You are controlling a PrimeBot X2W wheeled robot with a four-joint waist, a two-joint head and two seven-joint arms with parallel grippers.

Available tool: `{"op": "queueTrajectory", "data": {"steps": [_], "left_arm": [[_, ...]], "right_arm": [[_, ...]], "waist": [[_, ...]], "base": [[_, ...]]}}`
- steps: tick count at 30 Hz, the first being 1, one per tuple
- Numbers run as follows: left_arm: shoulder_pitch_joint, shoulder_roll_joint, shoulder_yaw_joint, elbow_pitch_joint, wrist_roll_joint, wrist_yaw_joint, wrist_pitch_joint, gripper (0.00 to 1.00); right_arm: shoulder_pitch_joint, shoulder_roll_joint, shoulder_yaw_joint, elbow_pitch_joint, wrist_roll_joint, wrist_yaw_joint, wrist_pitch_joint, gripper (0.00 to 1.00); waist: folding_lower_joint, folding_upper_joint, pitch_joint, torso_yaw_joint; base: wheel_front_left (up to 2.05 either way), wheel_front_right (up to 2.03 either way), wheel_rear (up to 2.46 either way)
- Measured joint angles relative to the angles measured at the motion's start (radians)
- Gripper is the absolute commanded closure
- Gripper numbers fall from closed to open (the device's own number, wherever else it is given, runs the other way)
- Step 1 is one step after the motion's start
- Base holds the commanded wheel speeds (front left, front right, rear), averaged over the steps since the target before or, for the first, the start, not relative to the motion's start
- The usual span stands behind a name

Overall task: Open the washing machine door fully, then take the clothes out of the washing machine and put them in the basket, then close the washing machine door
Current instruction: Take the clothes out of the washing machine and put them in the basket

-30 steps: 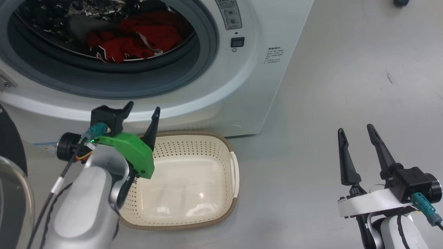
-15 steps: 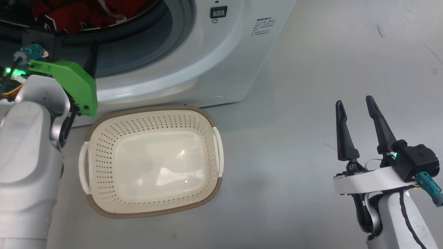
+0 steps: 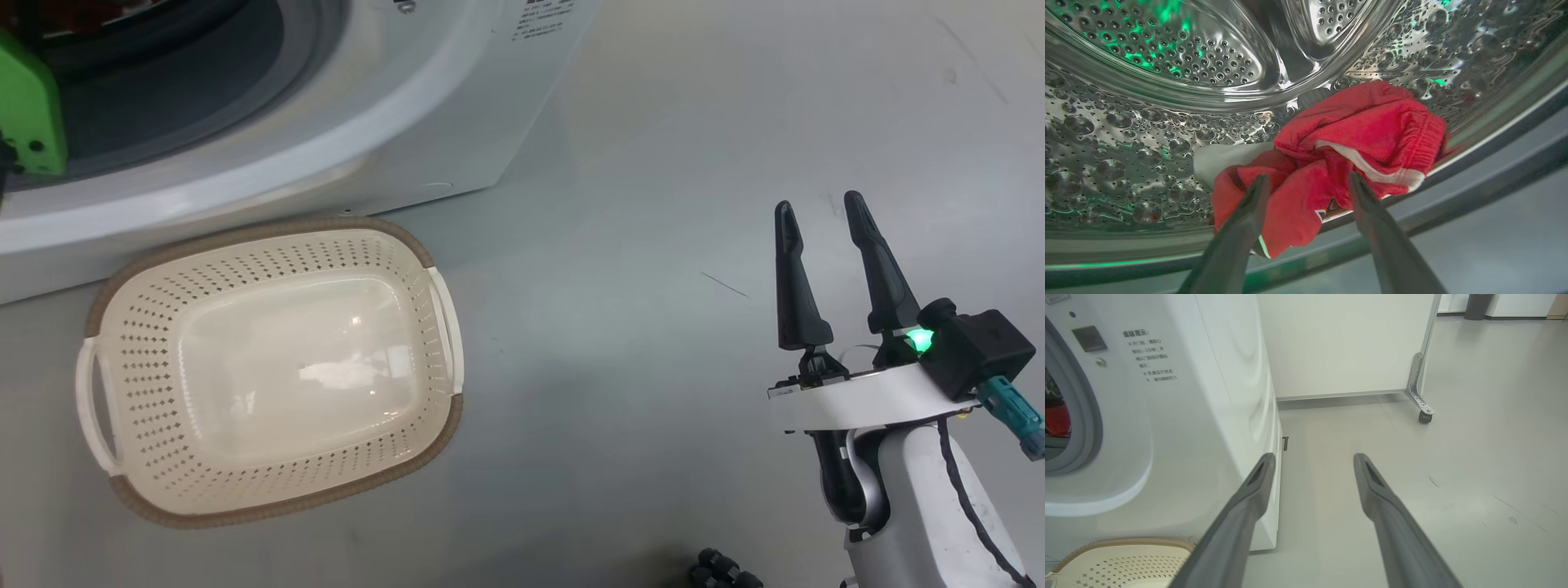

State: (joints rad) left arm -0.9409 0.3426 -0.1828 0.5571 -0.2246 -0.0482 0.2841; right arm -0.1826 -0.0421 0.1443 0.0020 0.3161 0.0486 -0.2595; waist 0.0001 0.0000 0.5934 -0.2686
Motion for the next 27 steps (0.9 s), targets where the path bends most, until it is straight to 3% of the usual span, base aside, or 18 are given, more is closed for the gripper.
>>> {"op": "queueTrajectory", "data": {"steps": [18, 23, 24, 25, 27], "left_arm": [[-0.151, 0.11, -0.017, 0.116, 0.095, 0.029, 0.114, 0.0], [-0.175, 0.116, -0.018, 0.142, 0.102, 0.034, 0.139, 0.0], [-0.178, 0.116, -0.018, 0.147, 0.102, 0.035, 0.143, 0.13], [-0.181, 0.115, -0.019, 0.152, 0.102, 0.036, 0.143, 0.13], [-0.184, 0.114, -0.02, 0.162, 0.102, 0.041, 0.146, 1.0]], "right_arm": [[-0.045, 0.002, 0.036, 0.011, 0.04, -0.021, 0.0, 0.0], [-0.06, 0.002, 0.044, 0.011, 0.053, -0.025, 0.0, 0.0], [-0.06, 0.002, 0.044, 0.011, 0.054, -0.025, 0.0, 0.0], [-0.061, 0.002, 0.044, 0.012, 0.055, -0.026, 0.0, 0.0], [-0.061, 0.002, 0.042, 0.013, 0.058, -0.026, 0.0, 0.0]], "waist": [[0.0, 0.0, 0.079, -0.077], [0.0, 0.0, 0.094, -0.092], [0.0, 0.0, 0.097, -0.094], [0.0, 0.0, 0.099, -0.097], [0.0, 0.0, 0.101, -0.101]], "base": [[0.0, 0.0, 0.0], [0.0, 0.0, 0.0], [0.0, 0.0, 0.0], [0.0, 0.0, 0.0], [0.0, 0.0, 0.0]]}}
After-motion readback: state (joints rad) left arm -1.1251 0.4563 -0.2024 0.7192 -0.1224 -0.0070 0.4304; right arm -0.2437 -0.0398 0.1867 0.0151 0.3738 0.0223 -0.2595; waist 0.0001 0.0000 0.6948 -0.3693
